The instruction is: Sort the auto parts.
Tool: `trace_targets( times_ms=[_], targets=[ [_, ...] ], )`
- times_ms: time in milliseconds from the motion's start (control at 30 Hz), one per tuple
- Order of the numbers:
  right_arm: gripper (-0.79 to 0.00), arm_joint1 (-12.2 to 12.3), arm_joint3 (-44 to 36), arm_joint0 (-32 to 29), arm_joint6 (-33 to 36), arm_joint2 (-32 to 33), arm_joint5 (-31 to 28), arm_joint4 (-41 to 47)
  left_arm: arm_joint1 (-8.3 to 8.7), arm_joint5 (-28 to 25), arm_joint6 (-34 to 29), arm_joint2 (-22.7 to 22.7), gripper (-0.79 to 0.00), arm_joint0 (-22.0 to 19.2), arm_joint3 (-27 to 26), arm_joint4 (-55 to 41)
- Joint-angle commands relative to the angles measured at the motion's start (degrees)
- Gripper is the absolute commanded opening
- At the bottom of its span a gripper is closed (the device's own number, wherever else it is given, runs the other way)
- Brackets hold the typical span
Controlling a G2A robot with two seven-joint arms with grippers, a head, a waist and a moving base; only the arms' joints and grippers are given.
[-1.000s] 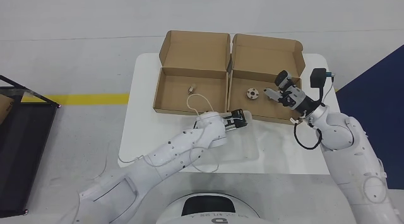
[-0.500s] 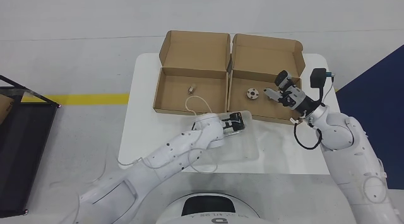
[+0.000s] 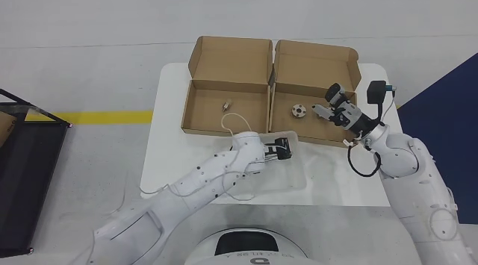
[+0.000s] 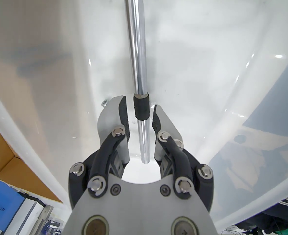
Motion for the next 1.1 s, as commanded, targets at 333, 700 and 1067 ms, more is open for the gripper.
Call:
trace_targets(
  times_ms=[333, 700, 1067],
  targets=[
    [0.000, 0.0, 0.0, 0.0, 0.0, 0.0, 0.0, 0.0, -3.87, 2.1, 0.1, 3.7, -0.573, -4.0, 9.6, -2.4],
    [0.000, 0.0, 0.0, 0.0, 0.0, 0.0, 0.0, 0.0, -6.11, 4.3, 1.0, 5.3, -0.785, -5.6, 12.9, -1.9],
    [0.000, 0.0, 0.0, 0.0, 0.0, 0.0, 0.0, 0.0, -2.52, 7.9, 2.8, -1.3, -0.785, -2.0, 2.4, 1.4]
  ],
)
